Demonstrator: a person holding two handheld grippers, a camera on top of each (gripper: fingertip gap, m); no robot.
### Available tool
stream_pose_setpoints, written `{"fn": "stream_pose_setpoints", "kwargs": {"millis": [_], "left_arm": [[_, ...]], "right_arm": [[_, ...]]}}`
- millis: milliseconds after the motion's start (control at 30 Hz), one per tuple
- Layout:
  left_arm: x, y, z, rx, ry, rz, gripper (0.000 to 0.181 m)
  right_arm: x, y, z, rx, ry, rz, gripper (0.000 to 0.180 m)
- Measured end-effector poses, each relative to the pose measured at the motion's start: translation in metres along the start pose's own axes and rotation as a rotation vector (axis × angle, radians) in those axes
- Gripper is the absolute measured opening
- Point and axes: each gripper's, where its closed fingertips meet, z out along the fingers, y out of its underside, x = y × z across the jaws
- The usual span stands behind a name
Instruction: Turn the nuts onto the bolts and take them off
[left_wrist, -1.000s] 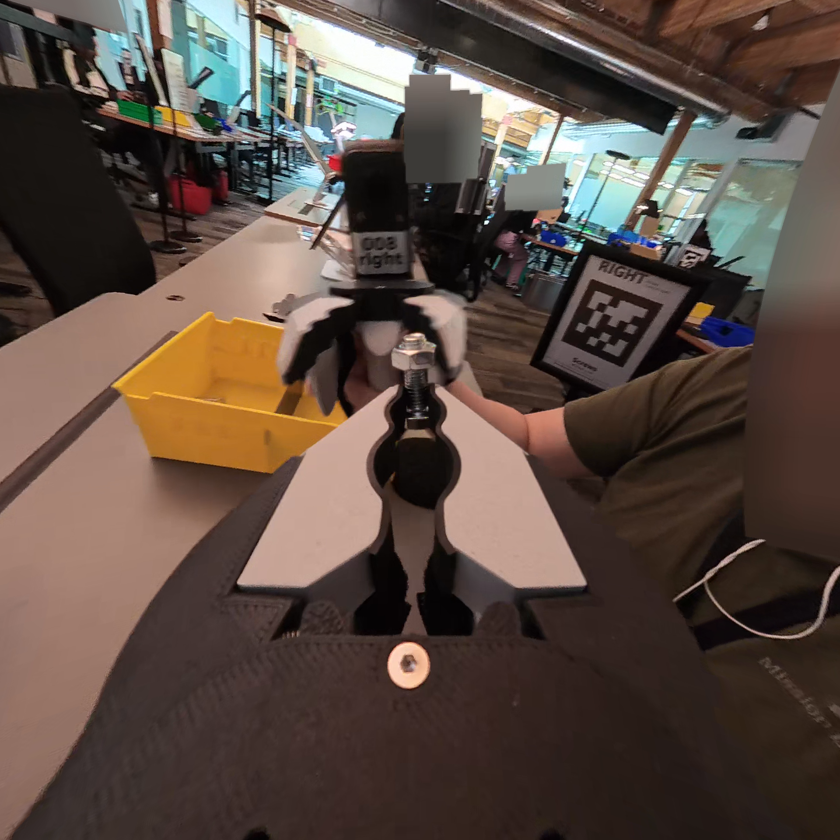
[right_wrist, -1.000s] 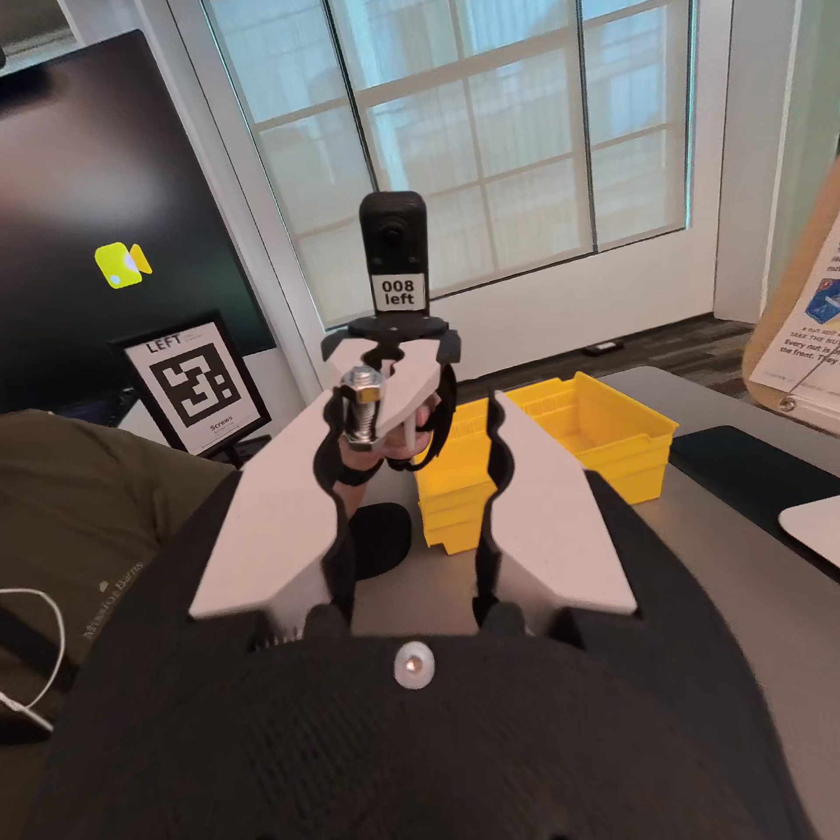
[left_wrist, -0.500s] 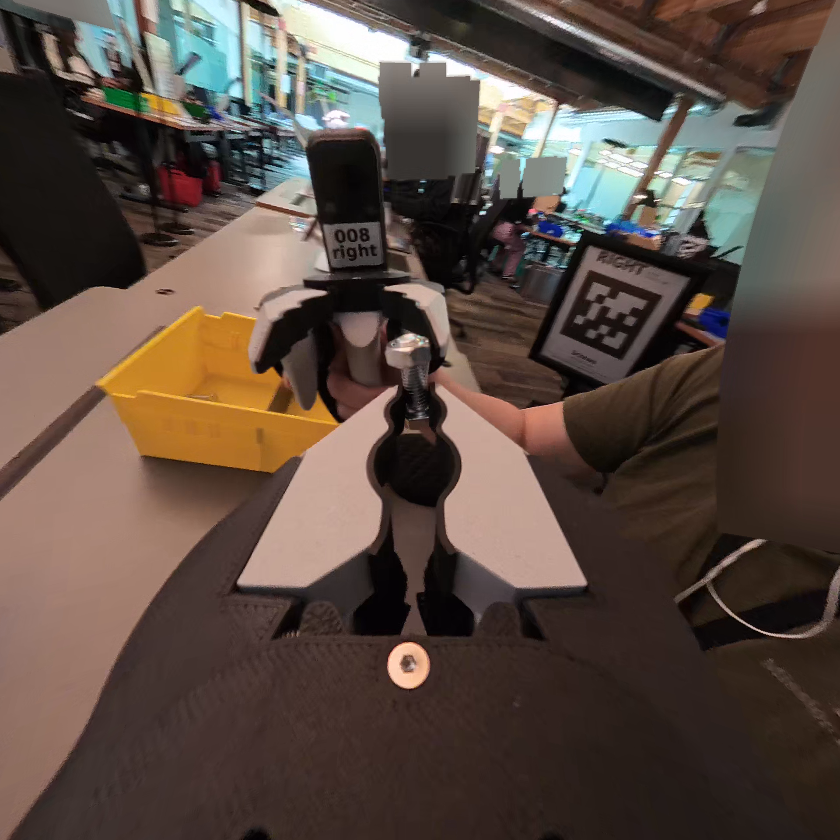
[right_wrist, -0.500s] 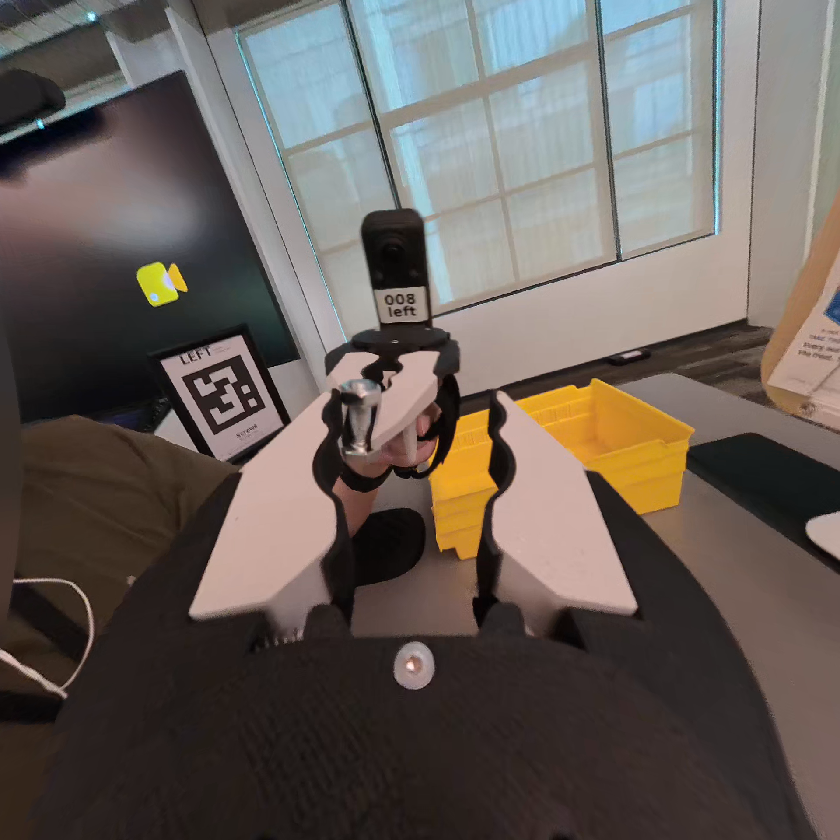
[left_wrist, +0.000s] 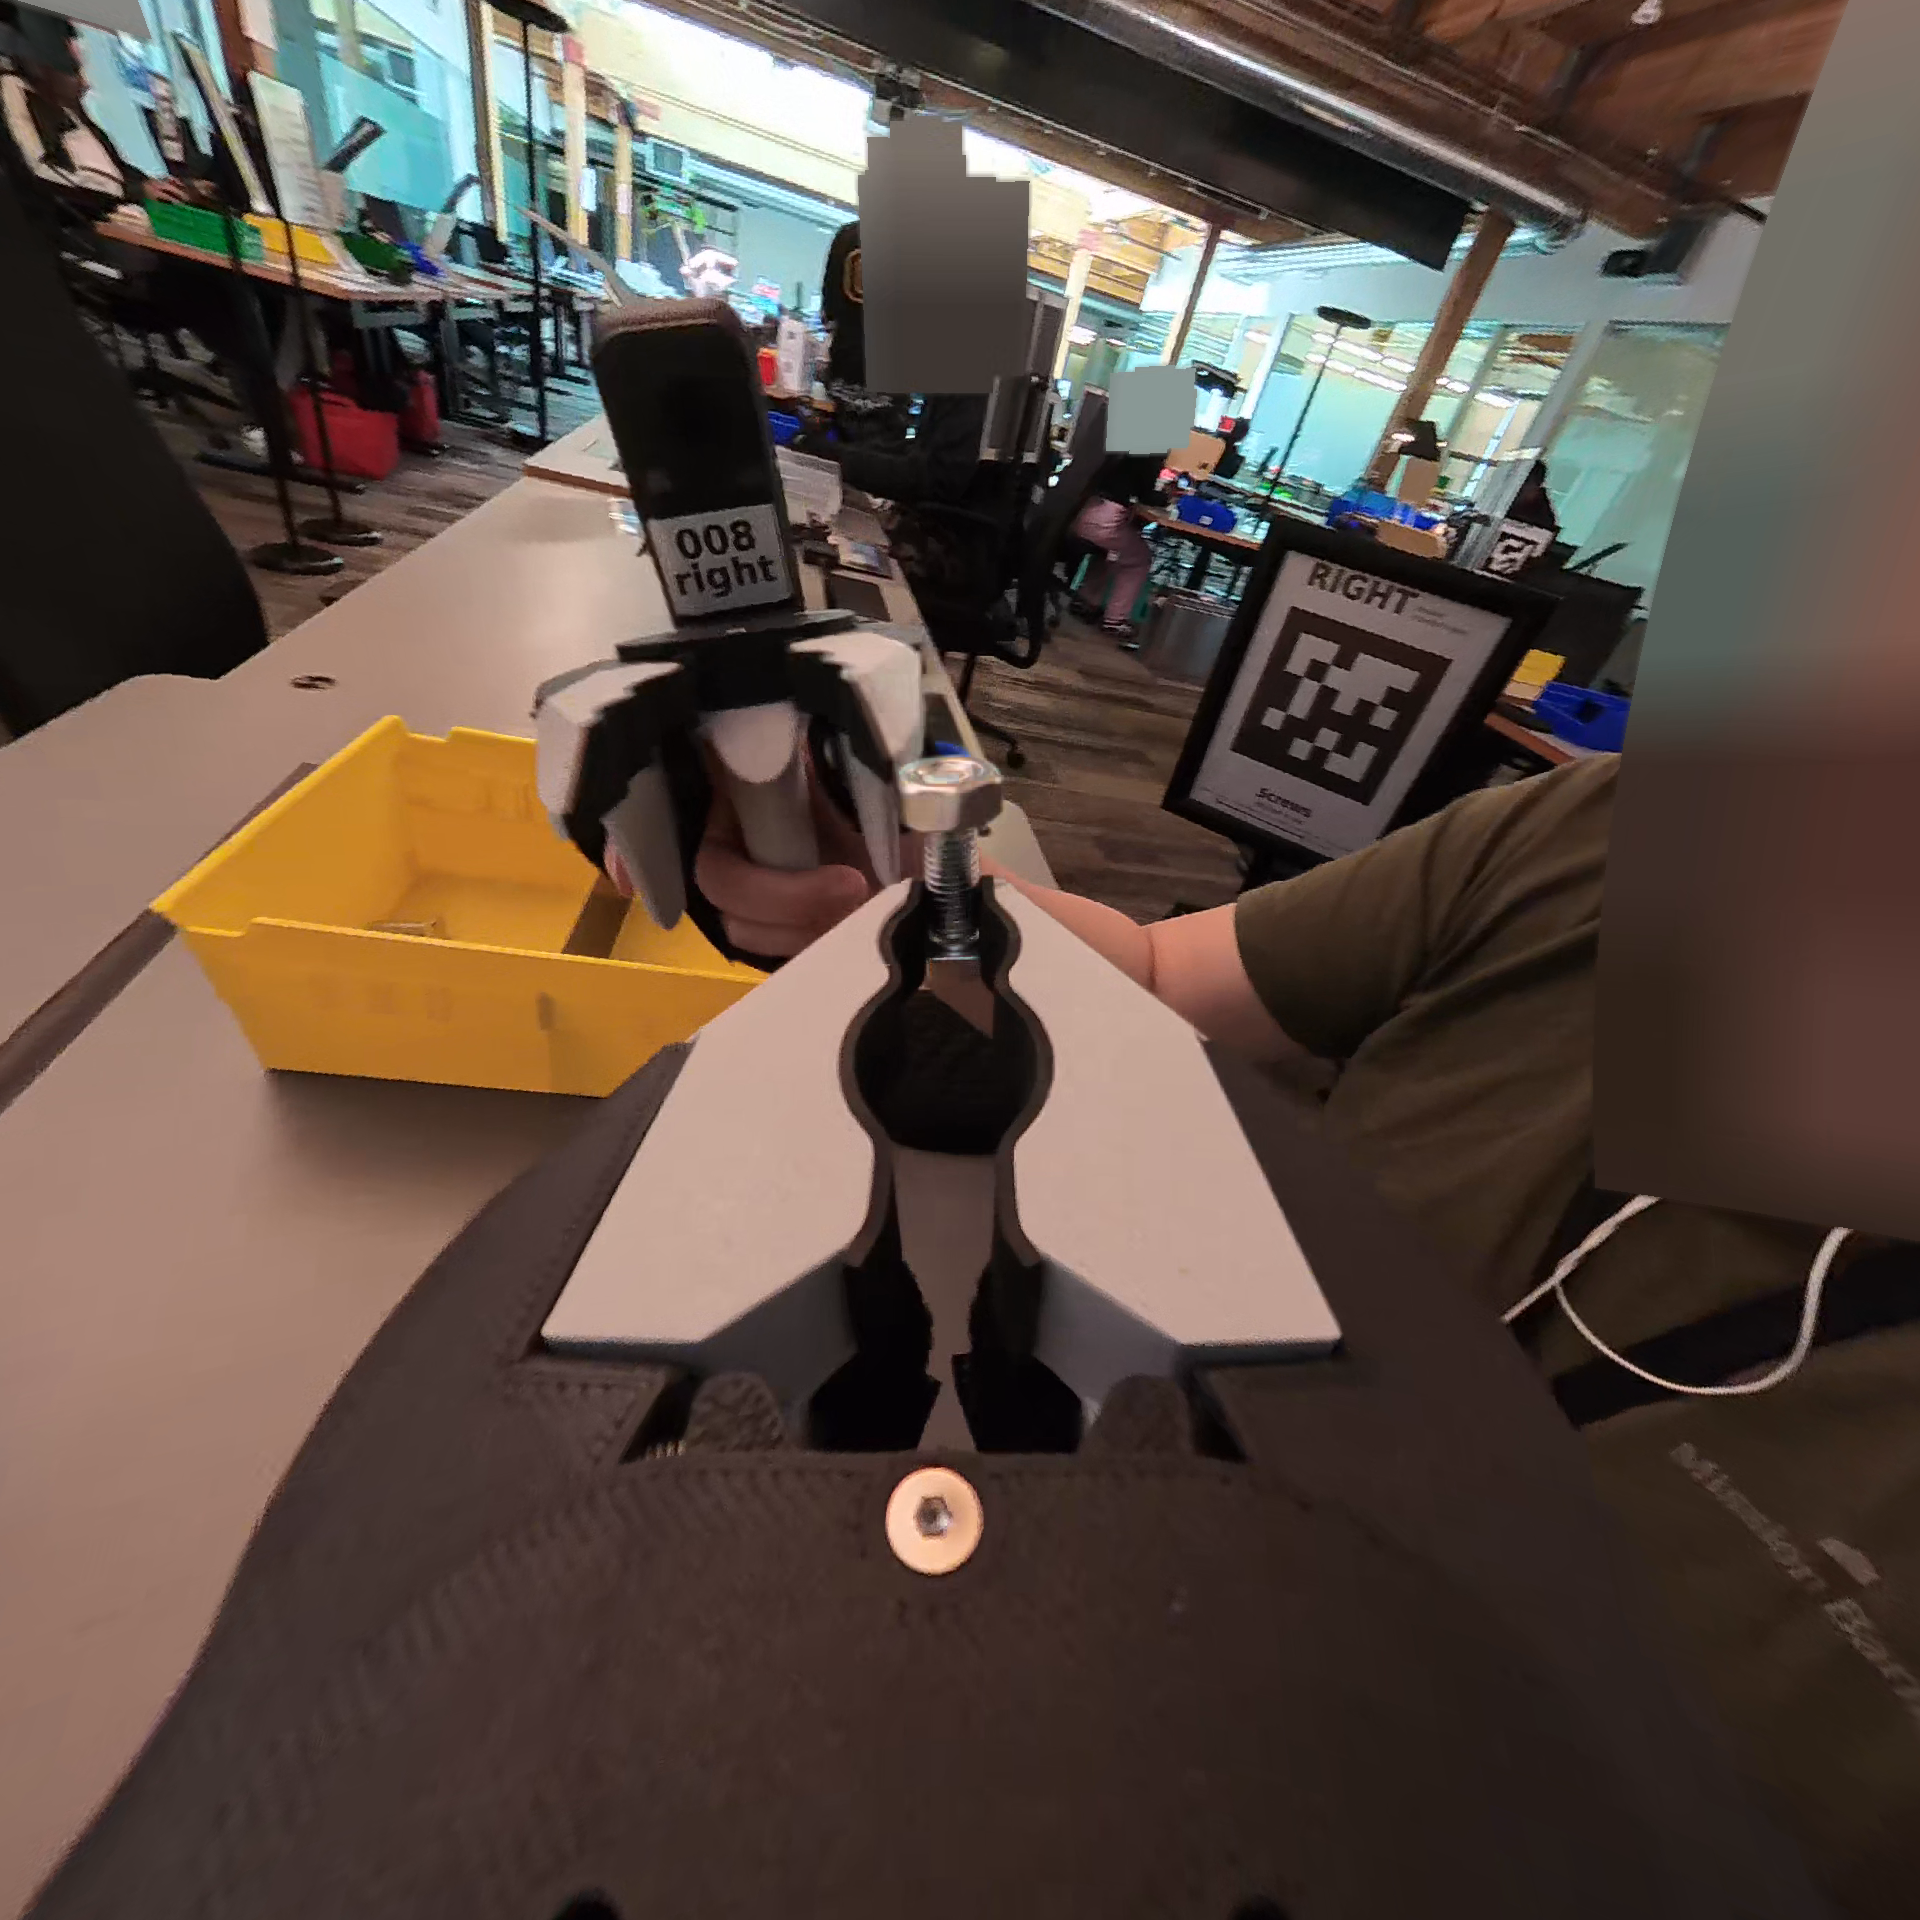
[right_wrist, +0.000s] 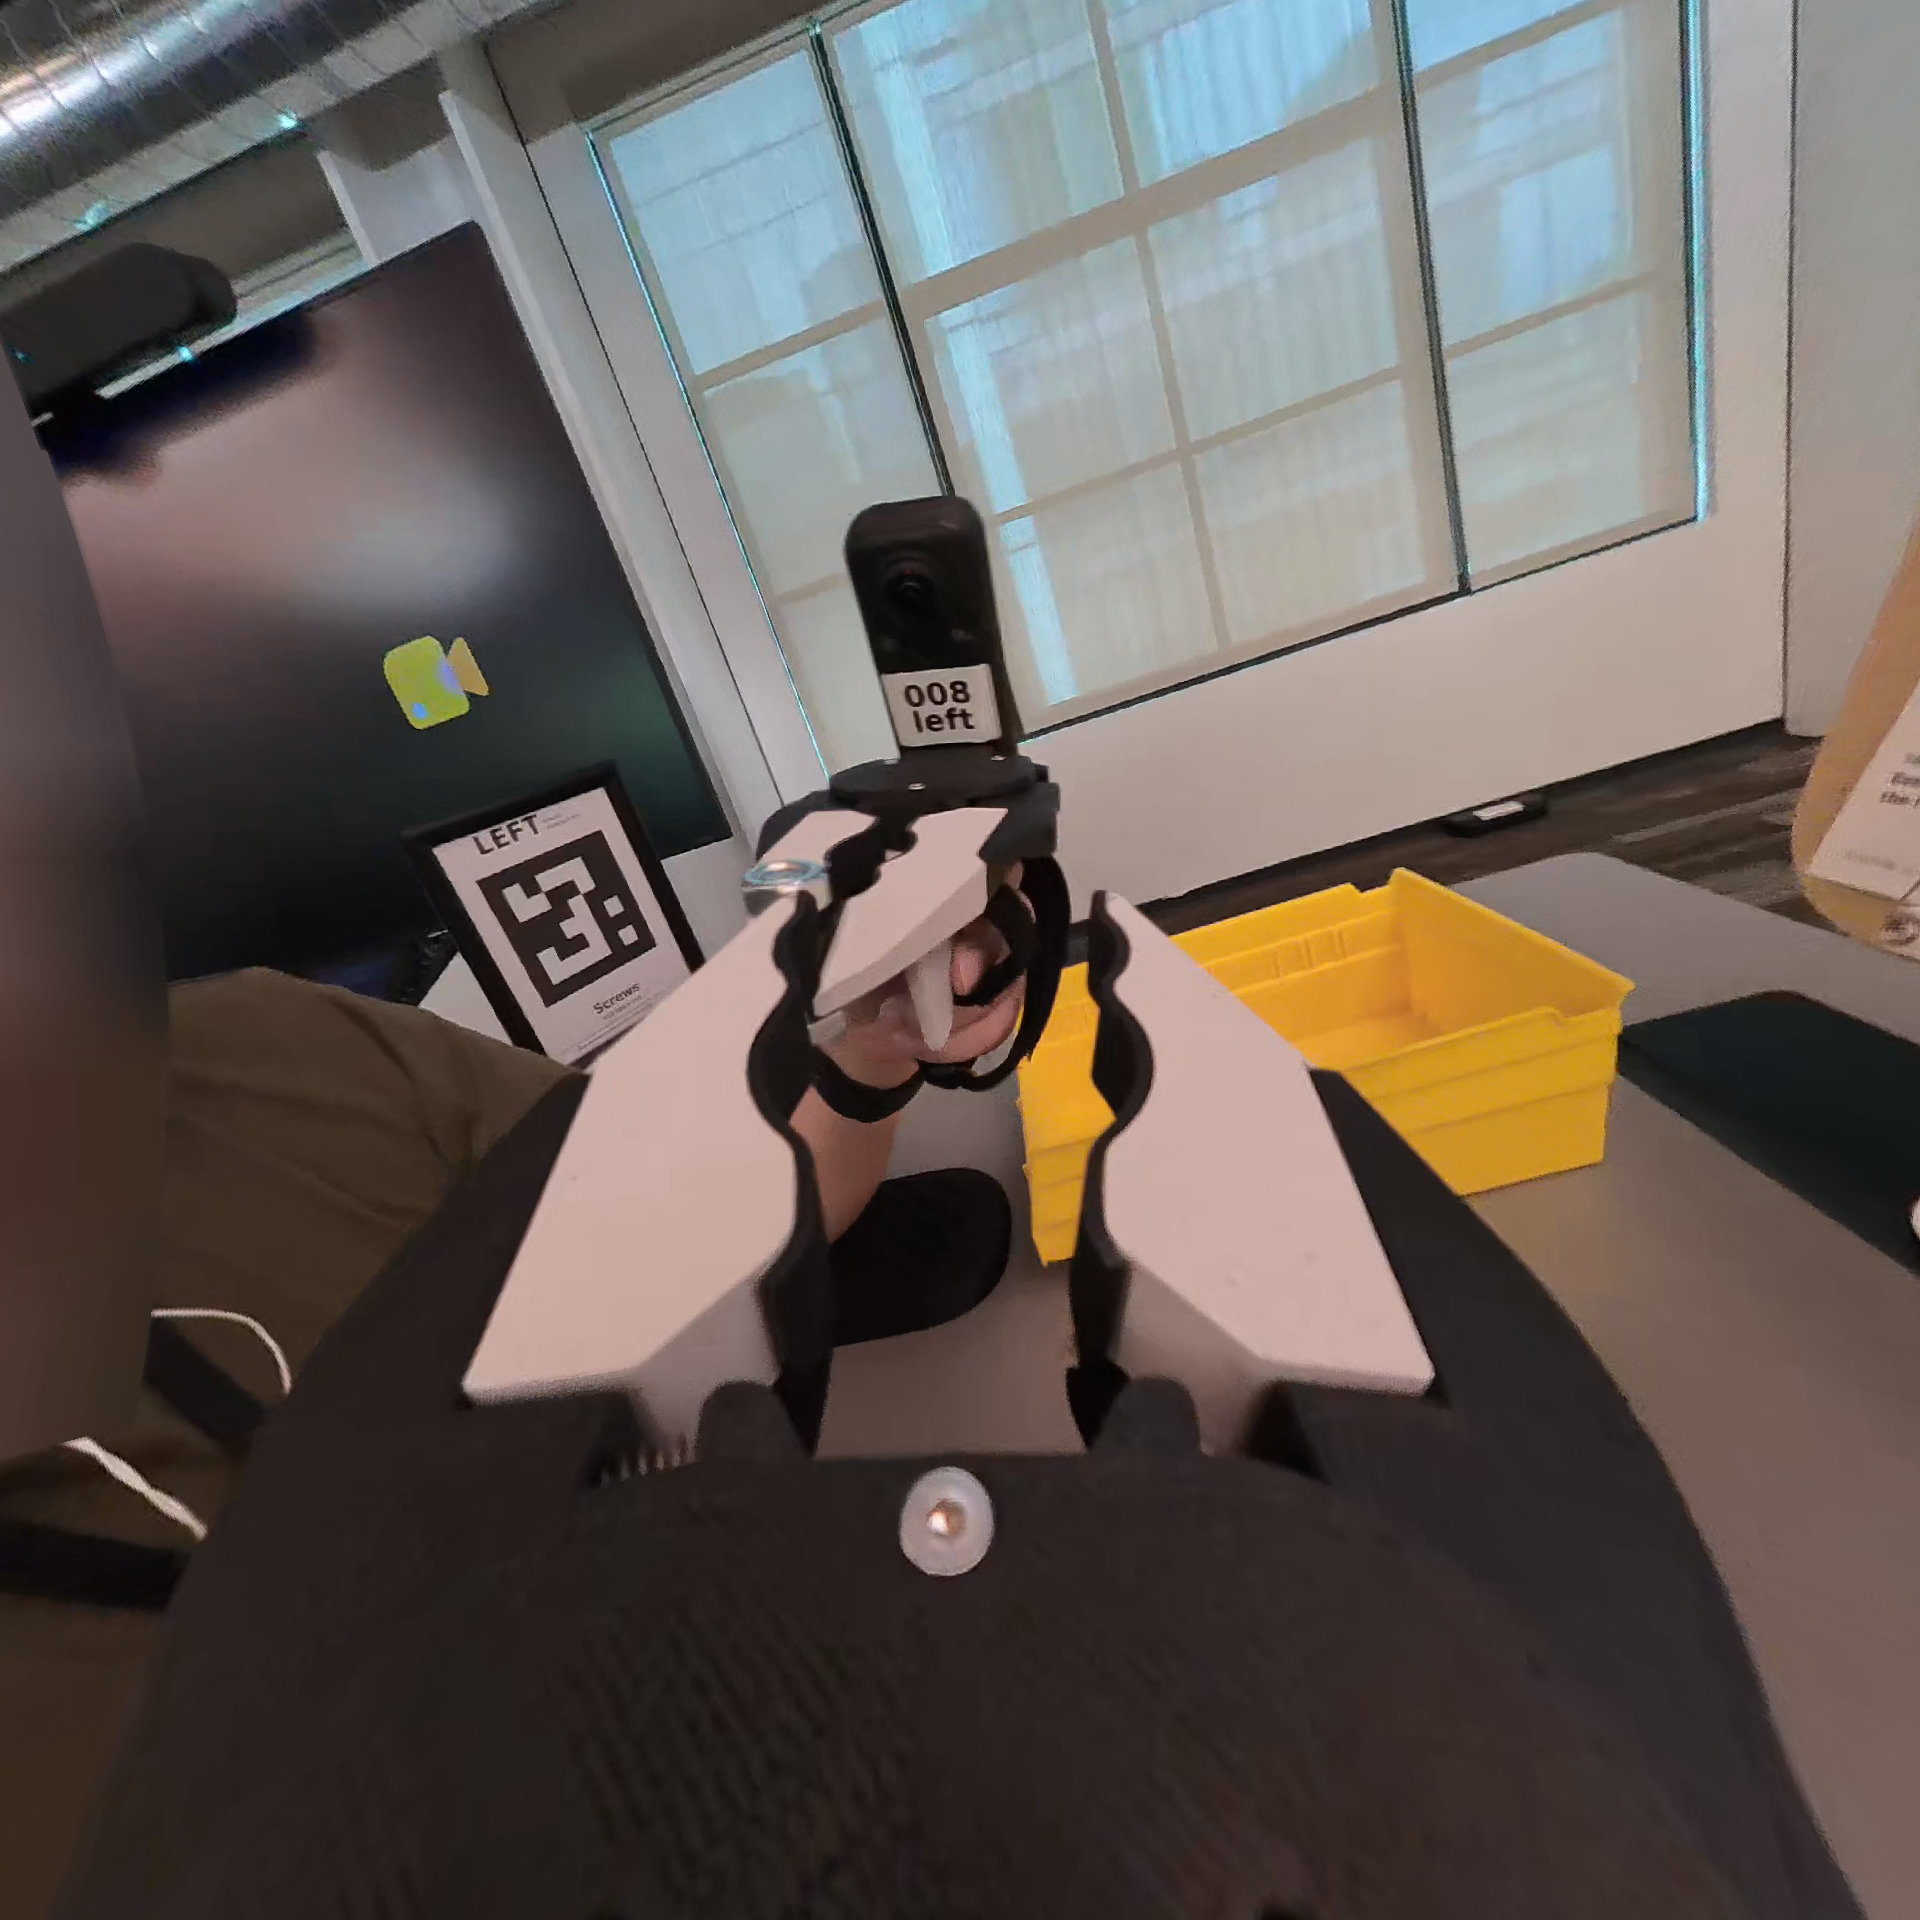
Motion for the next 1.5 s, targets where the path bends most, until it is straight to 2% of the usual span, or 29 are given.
{"fn": "stream_pose_setpoints", "kwargs": {"millis": [167,300,367,467,600,733,800,833,1067,1200,1233,1300,1500], "left_arm": [[-0.003,0.002,0.001,-0.021,-0.027,0.012,0.007],[0.003,0.002,0.003,-0.022,-0.007,0.019,0.007],[0.006,-0.003,0.0,0.0,0.005,0.024,0.007],[0.009,-0.006,-0.003,0.013,0.019,0.001,0.007],[0.005,0.001,0.001,-0.027,-0.001,0.017,0.007],[0.009,0.003,0.006,-0.034,0.026,0.008,0.007],[0.011,0.0,0.004,-0.017,0.03,0.019,0.007],[0.017,-0.004,0.002,0.0,0.064,0.007,0.007],[0.01,0.0,0.003,-0.018,0.034,0.002,0.007],[0.015,0.001,0.007,-0.022,0.064,-0.012,0.007],[0.015,-0.001,0.006,-0.012,0.061,-0.009,0.007],[0.023,-0.005,0.003,0.007,0.103,-0.018,0.007],[0.014,-0.003,-0.001,-0.013,0.037,0.001,0.007]], "right_arm": [[-0.03,0.006,0.018,-0.055,-0.046,-0.1,0.051],[-0.018,0.007,0.011,-0.045,-0.049,-0.053,0.052],[-0.009,-0.002,-0.001,0.0,-0.053,0.016,0.041],[-0.016,-0.006,-0.004,-0.011,-0.053,-0.031,0.043],[-0.037,-0.001,0.013,-0.044,-0.064,-0.111,0.045],[-0.025,0.004,0.008,-0.056,-0.056,-0.091,0.049],[-0.004,-0.004,-0.005,-0.014,0.012,-0.048,0.033],[-0.001,-0.009,-0.011,0.01,0.017,-0.042,0.033],[-0.046,0.001,0.012,-0.079,-0.07,-0.154,0.043],[-0.03,0.002,0.008,-0.064,-0.062,-0.1,0.045],[-0.022,-0.003,0.001,-0.036,-0.046,-0.058,0.035],[-0.011,-0.014,-0.01,0.021,-0.017,-0.007,0.032],[-0.05,-0.009,0.008,-0.05,-0.051,-0.162,0.039]]}}
